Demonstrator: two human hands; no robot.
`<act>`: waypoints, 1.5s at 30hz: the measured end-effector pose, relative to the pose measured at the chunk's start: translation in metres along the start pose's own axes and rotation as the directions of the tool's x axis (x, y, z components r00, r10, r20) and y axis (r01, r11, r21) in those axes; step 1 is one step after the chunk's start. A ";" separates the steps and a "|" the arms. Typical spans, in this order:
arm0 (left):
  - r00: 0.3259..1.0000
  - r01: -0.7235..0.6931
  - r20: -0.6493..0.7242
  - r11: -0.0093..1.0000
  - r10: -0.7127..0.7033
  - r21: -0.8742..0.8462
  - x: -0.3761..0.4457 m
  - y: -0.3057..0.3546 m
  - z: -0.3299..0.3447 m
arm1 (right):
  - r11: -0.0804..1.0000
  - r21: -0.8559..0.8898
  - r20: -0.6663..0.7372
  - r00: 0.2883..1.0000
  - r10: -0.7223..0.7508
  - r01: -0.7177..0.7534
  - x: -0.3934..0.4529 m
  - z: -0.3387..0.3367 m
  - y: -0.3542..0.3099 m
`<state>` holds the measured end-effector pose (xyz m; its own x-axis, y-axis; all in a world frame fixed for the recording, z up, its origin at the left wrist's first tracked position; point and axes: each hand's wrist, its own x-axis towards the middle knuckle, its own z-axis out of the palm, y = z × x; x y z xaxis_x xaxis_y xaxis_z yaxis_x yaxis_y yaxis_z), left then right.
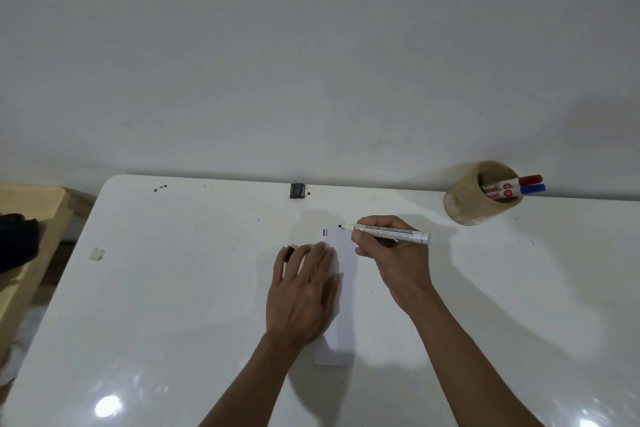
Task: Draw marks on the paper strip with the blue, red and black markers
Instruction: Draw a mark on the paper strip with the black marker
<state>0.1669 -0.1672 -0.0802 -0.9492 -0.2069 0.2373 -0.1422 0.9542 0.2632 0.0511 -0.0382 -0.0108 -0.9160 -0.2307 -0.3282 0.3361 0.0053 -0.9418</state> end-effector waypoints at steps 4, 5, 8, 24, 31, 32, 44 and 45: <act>0.997 -0.007 -0.076 0.997 0.013 0.083 -0.003 0.006 0.002 | 1.000 -0.024 0.007 1.000 0.006 -0.006 0.011 0.003 0.010; 0.997 -0.005 -0.081 0.995 0.013 0.099 -0.004 0.006 0.003 | 1.000 -0.024 0.005 1.000 0.008 -0.008 0.013 0.003 0.012; 0.998 0.012 -0.061 0.992 -0.005 0.127 -0.007 0.007 0.011 | 0.999 -0.033 -0.003 1.000 -0.001 0.001 0.016 0.002 0.020; 0.996 0.045 -0.076 0.999 -0.045 -0.007 -0.017 0.007 0.021 | 0.938 -0.244 0.060 0.969 -0.240 0.247 0.045 -0.003 0.049; 0.996 0.056 -0.073 0.998 -0.056 0.006 -0.018 0.007 0.024 | 0.922 -0.297 0.101 0.968 -0.228 0.248 0.045 0.001 0.051; 0.996 0.058 -0.073 0.998 -0.057 0.006 -0.018 0.007 0.024 | 0.920 -0.305 0.104 0.969 -0.223 0.245 0.045 0.001 0.051; 0.996 0.070 -0.053 0.998 -0.070 0.002 -0.018 0.007 0.025 | 0.917 -0.329 0.096 0.974 -0.207 0.227 0.046 0.004 0.052; 0.996 0.072 -0.055 0.997 -0.072 -0.001 -0.018 0.007 0.025 | 0.915 -0.335 0.097 0.974 -0.205 0.226 0.046 0.004 0.053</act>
<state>0.1760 -0.1513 -0.1058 -0.9196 -0.2865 0.2689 -0.2097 0.9366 0.2806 0.0275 -0.0522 -0.0752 -0.9399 -0.3199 -0.1192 0.0270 0.2784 -0.9601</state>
